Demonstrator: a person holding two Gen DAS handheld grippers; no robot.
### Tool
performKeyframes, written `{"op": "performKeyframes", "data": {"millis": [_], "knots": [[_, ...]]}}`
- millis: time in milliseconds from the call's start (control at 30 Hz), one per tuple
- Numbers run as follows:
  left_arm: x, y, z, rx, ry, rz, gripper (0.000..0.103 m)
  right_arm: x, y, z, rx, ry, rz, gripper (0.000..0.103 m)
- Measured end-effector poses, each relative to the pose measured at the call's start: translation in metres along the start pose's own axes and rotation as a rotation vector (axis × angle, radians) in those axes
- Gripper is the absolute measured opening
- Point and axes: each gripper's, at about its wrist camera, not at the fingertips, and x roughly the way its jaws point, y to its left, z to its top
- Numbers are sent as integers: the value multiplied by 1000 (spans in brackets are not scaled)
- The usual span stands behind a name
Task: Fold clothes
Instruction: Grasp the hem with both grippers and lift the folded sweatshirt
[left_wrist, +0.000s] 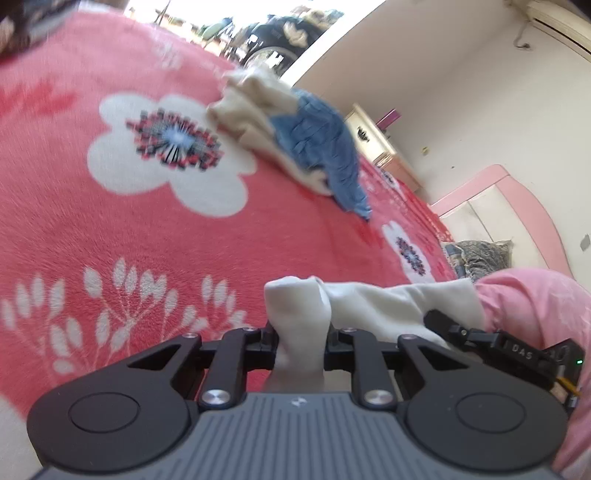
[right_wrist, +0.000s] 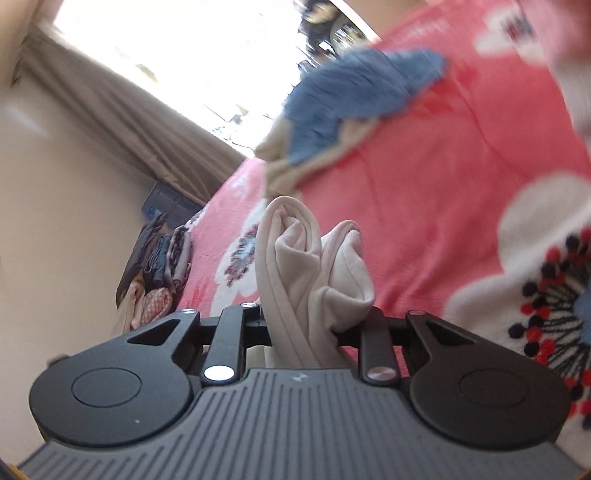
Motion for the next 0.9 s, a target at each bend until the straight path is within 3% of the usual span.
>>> {"op": "performKeyframes", "data": {"millis": [200,500,700,900], "knots": [[-64,-38,-19,71,-90,32,19,-48,55,-11,-129,-81,17,21],[-190,-41,-35,12,-309,7,19,-93,157,-23,-323,-129,124,20],[-286,-21,-23,-4,-485,48,18,-87,240,-40,-425,-142,264,20],[-377,14,11,-9,-609,157,18,-46,318,-58,-449,-125,432,20]]}}
